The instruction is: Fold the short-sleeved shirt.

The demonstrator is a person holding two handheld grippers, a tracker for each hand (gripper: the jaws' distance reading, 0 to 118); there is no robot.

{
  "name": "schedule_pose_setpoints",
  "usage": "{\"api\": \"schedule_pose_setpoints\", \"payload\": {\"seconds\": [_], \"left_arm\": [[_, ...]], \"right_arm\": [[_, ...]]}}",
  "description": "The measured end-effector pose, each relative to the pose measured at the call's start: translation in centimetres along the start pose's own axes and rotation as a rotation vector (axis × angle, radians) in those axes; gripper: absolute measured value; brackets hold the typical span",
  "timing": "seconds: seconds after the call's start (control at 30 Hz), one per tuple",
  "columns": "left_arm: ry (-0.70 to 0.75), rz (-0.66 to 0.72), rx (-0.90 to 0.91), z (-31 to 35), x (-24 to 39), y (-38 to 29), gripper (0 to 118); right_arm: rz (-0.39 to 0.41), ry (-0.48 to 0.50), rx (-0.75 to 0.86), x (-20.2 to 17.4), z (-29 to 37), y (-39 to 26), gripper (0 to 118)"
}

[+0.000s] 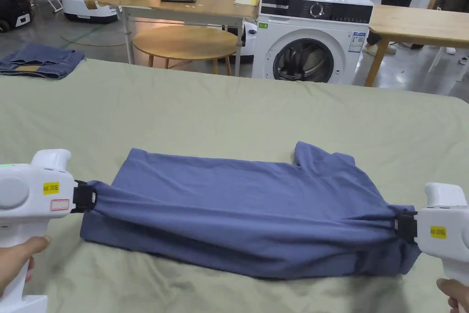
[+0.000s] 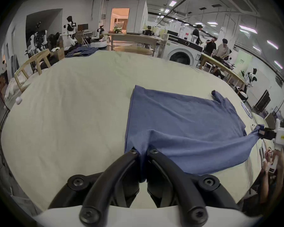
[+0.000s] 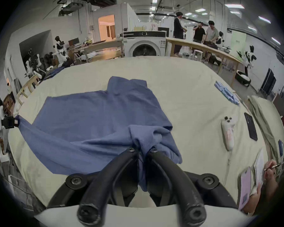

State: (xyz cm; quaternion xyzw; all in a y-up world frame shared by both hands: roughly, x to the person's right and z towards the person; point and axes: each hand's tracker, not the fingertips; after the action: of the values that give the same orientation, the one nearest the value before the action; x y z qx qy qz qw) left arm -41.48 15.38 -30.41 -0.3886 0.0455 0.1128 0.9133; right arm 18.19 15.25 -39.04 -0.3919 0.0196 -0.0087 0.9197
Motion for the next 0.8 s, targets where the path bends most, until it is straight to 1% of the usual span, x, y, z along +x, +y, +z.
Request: {"api": "schedule_pose_setpoints", "payload": {"seconds": [0.07, 0.13, 0.33, 0.47, 0.5, 0.53, 0.6, 0.63, 0.67, 0.73, 0.77, 0.8], "left_arm": [[-0.003, -0.006, -0.022, -1.8, 0.0, 1.1, 0], [-0.005, -0.012, -0.034, -3.4, -0.2, 1.9, 0], [0.011, -0.032, -0.108, -7.1, 0.2, 2.8, 0], [0.017, -0.023, -0.132, -8.1, 0.2, 2.6, 0], [0.019, -0.022, -0.136, -8.3, 0.2, 2.5, 0], [0.02, -0.022, -0.14, -8.2, 0.3, 2.4, 1], [0.029, -0.026, -0.148, -7.8, 0.6, 2.2, 17], [0.037, -0.032, -0.142, -7.4, 0.8, 2.1, 27], [0.039, -0.039, -0.126, -6.8, 0.9, 1.9, 36], [0.017, -0.039, -0.08, -5.4, 1.1, 1.7, 41], [0.005, -0.03, -0.042, -4.6, 1.4, 1.5, 44], [-0.012, -0.026, 0.001, -3.6, 1.8, 1.1, 45]], "right_arm": [[-0.039, 0.008, -0.03, 0.2, -2.1, 1.1, 7], [-0.046, 0.023, -0.055, 0.1, -3.9, 1.8, 7], [-0.029, 0.011, -0.095, -0.4, -8.5, 2.2, 7], [-0.035, 0.008, -0.105, -0.8, -9.3, 1.9, 9], [-0.033, 0.005, -0.104, -0.7, -9.4, 1.8, 11], [-0.03, -0.003, -0.103, -0.9, -9.3, 1.7, 16], [-0.012, -0.039, -0.065, -1.6, -8.5, 1.6, 47], [-0.004, -0.047, -0.033, -1.5, -7.8, 1.5, 57], [0.0, -0.038, 0.018, -1.8, -7.0, 1.3, 60], [0.039, -0.047, 0.103, -2.9, -5.2, 1.0, 60], [0.049, -0.064, 0.141, -3.0, -4.4, 0.8, 60], [0.042, -0.066, 0.187, -3.5, -3.3, 0.4, 60]]}}
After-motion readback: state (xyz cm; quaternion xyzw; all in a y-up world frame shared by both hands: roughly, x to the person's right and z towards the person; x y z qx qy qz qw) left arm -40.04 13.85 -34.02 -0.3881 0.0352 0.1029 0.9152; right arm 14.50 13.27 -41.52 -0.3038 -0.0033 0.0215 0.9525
